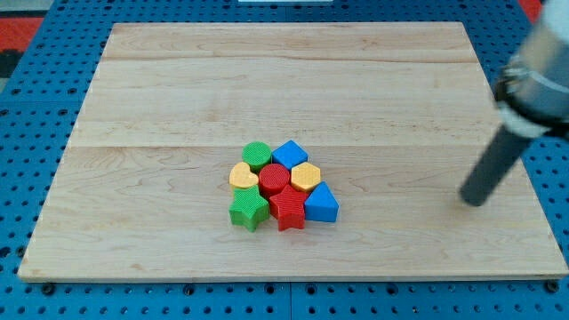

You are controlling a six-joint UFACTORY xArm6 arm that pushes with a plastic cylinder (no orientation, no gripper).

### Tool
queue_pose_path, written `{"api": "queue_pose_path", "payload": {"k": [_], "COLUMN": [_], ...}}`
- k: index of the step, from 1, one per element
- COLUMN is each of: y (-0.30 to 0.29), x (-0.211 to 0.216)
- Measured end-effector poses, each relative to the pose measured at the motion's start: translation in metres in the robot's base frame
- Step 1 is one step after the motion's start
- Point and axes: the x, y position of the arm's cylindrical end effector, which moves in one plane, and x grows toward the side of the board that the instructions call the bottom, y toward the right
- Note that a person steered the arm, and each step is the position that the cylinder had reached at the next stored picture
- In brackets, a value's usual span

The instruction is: Separate the stars from group of blocks

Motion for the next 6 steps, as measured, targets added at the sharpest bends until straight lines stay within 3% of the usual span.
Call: {"api": "queue_pose_path", "payload": {"k": [1, 2, 4, 6], "y": [-0.083, -0.131, -0.206, -0.227], "x": [0.009, 0.01, 0.016, 0.016]}}
